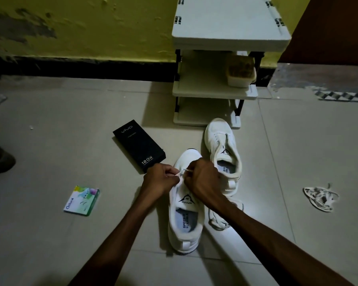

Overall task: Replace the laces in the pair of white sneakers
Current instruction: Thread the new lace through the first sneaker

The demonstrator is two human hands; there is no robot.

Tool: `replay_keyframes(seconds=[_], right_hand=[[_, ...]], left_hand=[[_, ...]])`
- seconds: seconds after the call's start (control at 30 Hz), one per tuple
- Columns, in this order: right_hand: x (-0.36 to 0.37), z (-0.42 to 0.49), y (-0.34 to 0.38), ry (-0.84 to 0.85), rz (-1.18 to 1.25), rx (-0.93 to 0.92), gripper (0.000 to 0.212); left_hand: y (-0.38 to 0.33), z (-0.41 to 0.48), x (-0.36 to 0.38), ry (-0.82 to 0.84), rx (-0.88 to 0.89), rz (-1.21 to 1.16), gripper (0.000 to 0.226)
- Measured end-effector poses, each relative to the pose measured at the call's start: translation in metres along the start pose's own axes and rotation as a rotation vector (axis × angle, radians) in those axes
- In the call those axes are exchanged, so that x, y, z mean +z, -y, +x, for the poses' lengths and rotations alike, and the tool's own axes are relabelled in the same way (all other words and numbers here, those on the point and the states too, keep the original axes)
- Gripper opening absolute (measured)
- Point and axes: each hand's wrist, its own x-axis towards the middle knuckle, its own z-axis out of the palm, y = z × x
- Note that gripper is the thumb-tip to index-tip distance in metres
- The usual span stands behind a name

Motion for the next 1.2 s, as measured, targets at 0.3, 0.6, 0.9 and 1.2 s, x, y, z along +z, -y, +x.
replay_keyframes(seconds=[0.3,0.6,0.9,1.2], right_hand=[[0.006,0.001,0.004,0.001,-0.144,0.039,0.011],[0.019,-0.002,0.007,-0.144,-0.060,0.072,0.007],[0.021,-0.003,0.006,-0.153,0.018,0.132,0.012],[0.002,-0.014,0.006,-0.140,0.057,-0.058,0.025]], left_hand=[[0.008,0.008,0.000,0.025,0.039,-0.032,0.025],[0.006,0.012,-0.001,0.081,-0.014,-0.053,0.024],[0.012,0.023,-0.003,0.176,-0.204,-0.473,0.011],[0.015,0.024,0.017,-0.003,-0.071,-0.379,0.014]])
